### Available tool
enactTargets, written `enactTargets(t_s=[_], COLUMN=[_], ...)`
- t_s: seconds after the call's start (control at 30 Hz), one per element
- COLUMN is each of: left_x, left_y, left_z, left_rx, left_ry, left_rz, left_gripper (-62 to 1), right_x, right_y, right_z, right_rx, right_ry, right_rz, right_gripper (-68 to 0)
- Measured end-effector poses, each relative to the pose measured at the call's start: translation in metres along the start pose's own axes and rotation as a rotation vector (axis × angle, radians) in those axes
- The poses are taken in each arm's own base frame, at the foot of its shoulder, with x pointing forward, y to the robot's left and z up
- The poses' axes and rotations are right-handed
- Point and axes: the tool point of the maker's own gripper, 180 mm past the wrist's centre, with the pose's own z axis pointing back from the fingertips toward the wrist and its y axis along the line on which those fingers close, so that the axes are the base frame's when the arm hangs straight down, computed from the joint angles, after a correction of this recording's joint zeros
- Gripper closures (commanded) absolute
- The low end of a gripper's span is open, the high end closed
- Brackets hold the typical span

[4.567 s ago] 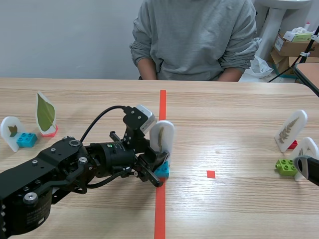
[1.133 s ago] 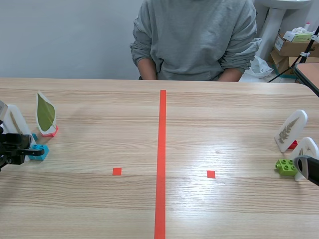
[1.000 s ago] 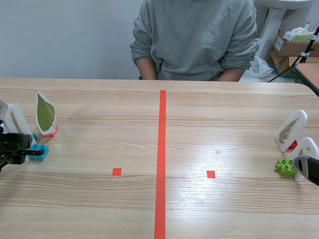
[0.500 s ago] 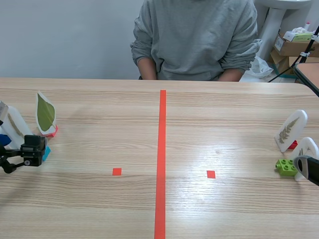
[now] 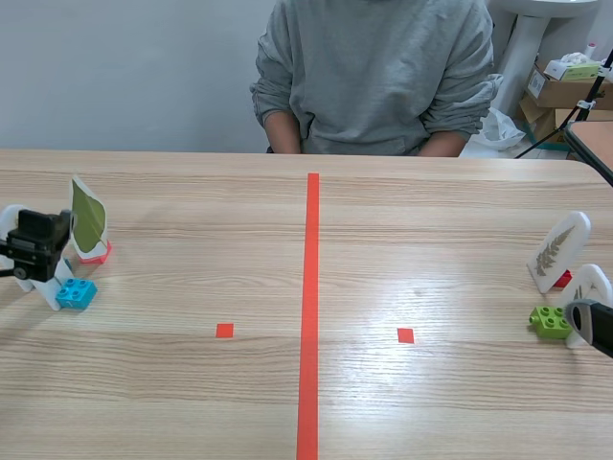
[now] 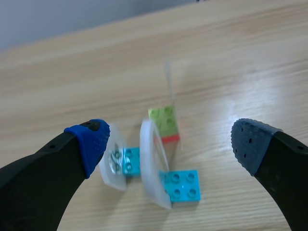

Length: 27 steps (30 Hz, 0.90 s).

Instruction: Do the leaf sorting experiment

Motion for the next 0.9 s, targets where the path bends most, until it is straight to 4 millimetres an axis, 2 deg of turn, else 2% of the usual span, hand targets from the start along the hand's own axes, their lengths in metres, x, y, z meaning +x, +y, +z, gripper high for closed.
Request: enactTargets(t_s=[0.23, 0.43, 0.67, 0.9], left_x=[0.037, 0.047, 0.045, 0.035], left_y=[-0.02, -0.063, -0.102, -0.122], left_z=[0.024, 0.051, 0.08, 0.098], left_rx=[-0.061, -0.219, -0.386, -0.472], left_ry=[-0.056, -0.079, -0.078, -0.034], left_rz=[-0.091, -0.061, -0.027, -0.032], left_gripper=[-54.2, -54.2, -54.2, -54.2], right_x=[0.0, 0.005, 0.008, 0.009], right_y=[0.0, -0.001, -0.002, -0.002], right_z=[0.0, -0.001, -0.002, -0.002], right_rx=[0.0, -0.002, -0.003, -0.003], right_ry=[0.0, -0.012, -0.024, -0.024], right_rz=[0.0, 0.006, 0.011, 0.011], right_gripper=[-53.1, -53.1, -53.1, -53.1])
